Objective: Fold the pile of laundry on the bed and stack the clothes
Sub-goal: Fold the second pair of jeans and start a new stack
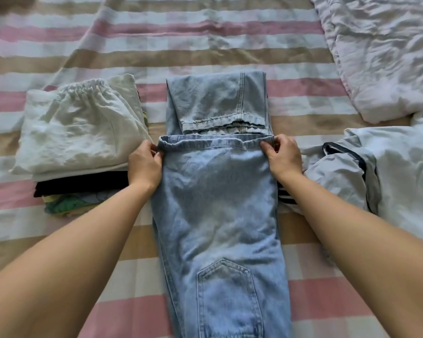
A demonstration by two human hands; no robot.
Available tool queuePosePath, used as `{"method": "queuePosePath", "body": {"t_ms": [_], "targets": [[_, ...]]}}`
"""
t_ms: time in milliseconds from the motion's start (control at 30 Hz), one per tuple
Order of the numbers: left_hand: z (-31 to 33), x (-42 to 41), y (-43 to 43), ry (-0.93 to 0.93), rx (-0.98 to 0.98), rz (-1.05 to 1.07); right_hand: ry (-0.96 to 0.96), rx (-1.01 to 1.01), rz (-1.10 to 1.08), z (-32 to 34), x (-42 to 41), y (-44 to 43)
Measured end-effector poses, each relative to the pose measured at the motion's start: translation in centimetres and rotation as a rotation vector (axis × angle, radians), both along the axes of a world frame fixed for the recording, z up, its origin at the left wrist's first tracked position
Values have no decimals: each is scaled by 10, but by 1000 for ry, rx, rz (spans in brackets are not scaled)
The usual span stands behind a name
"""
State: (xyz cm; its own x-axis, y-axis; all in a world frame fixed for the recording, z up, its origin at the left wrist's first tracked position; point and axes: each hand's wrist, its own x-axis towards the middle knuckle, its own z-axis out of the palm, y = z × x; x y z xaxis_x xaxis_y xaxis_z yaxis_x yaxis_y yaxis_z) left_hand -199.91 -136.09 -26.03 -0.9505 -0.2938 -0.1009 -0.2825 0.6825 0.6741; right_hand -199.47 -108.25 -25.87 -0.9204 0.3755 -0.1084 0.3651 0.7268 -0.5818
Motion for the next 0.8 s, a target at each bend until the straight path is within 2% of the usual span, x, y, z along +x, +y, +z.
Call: {"method": "queuePosePath", "body": {"t_ms": [100,167,233,367,533,700,800], "targets": [[14,26,6,171,4,-124,163,-49,-4,14,28,-7],[23,63,14,358,-56,-320,341,-41,109,25,70,-15],[29,111,23,412,-25,-537,399,-31,285,30,126,-22],[35,212,19,311,48,-857,321,-45,504,31,237,-24],[26,303,-4,200,80,-897,260,-37,787,21,329,-11],[2,323,-17,110,-15,-1034,71,110,1041,-3,351,8],[-9,320,-15,157,-132,-1059,116,214,1060,-15,350,7]]}}
